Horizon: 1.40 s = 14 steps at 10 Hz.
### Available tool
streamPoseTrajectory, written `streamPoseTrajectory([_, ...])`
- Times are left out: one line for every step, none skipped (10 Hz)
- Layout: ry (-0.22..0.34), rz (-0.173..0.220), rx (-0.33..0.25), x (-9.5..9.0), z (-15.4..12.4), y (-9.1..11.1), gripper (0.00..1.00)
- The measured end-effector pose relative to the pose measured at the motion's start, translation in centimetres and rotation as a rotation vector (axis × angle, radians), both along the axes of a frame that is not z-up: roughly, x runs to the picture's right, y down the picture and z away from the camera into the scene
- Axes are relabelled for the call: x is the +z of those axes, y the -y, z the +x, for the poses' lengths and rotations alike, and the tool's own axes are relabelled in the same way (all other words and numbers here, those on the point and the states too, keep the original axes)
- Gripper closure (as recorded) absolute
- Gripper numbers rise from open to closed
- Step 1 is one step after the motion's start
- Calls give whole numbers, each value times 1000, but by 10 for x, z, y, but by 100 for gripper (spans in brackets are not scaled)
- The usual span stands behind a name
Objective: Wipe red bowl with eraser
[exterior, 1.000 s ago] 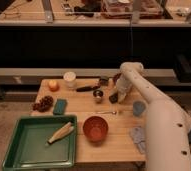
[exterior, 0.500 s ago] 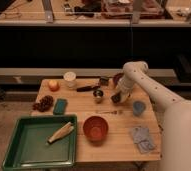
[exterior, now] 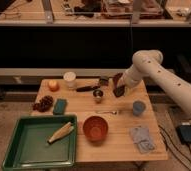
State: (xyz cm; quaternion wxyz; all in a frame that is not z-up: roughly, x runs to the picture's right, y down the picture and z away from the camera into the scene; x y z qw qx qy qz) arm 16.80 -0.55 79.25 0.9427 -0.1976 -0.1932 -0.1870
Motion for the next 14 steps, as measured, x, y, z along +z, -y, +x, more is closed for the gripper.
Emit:
streamPoseTrajectory([8, 0, -3, -6, -2, -1, 100])
streamPoseTrajectory([14, 0, -6, -6, -5, -1, 100])
streamPoseTrajectory([13, 1, -6, -6, -4, 0, 100])
streamPoseTrajectory([13, 0, -6, -6, -4, -1, 100])
streamPoseTrajectory([14, 2, -9, -7, -5, -1, 100])
streamPoseTrajectory([25, 10, -20, -10, -9, -1, 100])
streamPoseTrajectory([52, 24, -43, -17, -16, -4, 100])
streamPoseTrajectory([80, 35, -68, -26, -25, -10, 100])
streamPoseTrajectory([131, 49, -113, -47, -47, -28, 100])
streamPoseTrajectory([155, 55, -138, -61, -57, -41, 100])
streamPoseTrajectory([176, 57, -165, -74, -68, -57, 100])
streamPoseTrajectory([202, 59, -206, -93, -81, -80, 100])
streamPoseTrajectory([223, 58, -245, -107, -95, -100, 100])
streamPoseTrajectory([240, 55, -280, -118, -106, -117, 100])
